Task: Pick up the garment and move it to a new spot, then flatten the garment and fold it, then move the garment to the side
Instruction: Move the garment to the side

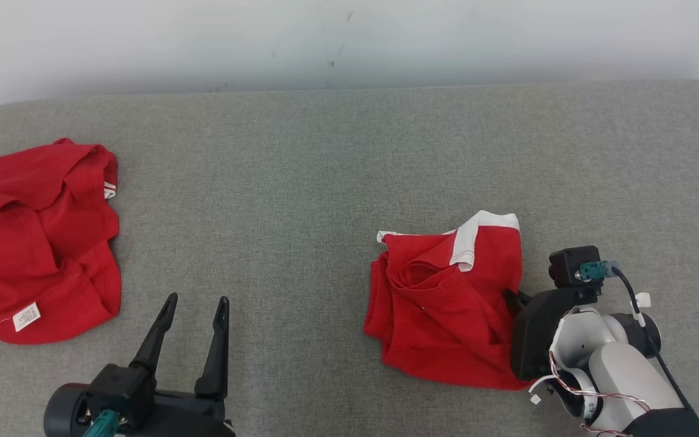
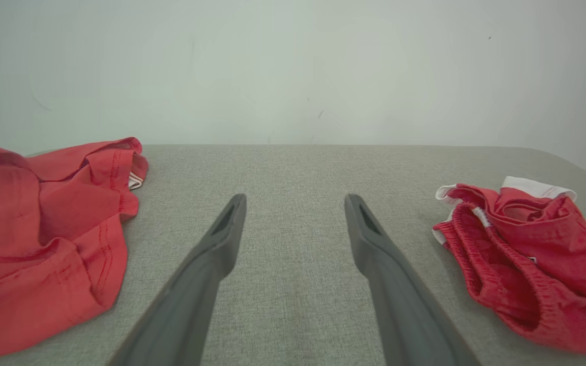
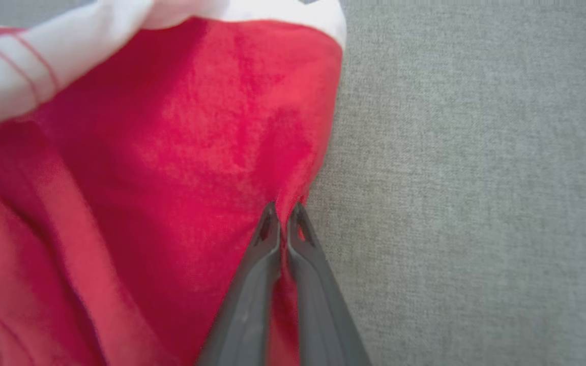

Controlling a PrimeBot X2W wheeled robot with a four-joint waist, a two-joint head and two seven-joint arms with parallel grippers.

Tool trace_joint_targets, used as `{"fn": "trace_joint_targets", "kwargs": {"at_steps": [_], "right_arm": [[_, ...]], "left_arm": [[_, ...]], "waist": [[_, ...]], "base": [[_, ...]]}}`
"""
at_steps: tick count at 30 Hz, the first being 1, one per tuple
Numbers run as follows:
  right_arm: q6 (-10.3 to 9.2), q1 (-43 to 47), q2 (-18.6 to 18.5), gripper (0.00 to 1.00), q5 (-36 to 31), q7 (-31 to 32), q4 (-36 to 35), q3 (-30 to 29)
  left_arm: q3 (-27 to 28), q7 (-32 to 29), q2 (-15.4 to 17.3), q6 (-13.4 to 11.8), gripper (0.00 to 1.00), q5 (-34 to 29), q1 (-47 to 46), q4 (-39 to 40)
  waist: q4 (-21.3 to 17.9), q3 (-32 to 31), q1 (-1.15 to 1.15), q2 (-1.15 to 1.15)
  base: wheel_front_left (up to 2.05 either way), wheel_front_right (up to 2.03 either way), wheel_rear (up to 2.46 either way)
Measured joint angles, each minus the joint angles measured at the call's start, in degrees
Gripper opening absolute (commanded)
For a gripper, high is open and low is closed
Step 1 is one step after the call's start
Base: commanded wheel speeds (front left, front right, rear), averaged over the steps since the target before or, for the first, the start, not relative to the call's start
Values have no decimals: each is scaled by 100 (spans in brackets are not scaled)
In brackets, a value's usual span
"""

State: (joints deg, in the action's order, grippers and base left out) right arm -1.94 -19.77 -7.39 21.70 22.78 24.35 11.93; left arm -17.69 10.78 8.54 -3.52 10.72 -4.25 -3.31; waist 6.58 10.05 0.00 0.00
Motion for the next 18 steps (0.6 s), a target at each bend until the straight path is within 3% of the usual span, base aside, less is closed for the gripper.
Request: {"fn": "trace_joint_targets", "kwargs": {"at_steps": [5,9,14,18], "right_arm": [[232,-116,-176,0,-35,220,-218,212],[553,-357,-509,0,-137,489,-730,407],[605,-601,-951,0,-235,859,-1357,371],[606,-596,-1289,0,-105,1373,-1335,80]], "left_arm": [[58,4,7,-7,100,34,-3,-2],[51,10,-13,-7,100,34,-5,-25],[25,19,-51,-8,100,42,-4,-89],[16,21,-58,-8,100,57,0,-99]], "waist": [[-37,-5,0,0],[-91,-32,0,0],[-131,-115,0,0],[-163,-168,0,0]], "base": [[0,0,0],[0,0,0],[0,0,0],[0,0,0]]}}
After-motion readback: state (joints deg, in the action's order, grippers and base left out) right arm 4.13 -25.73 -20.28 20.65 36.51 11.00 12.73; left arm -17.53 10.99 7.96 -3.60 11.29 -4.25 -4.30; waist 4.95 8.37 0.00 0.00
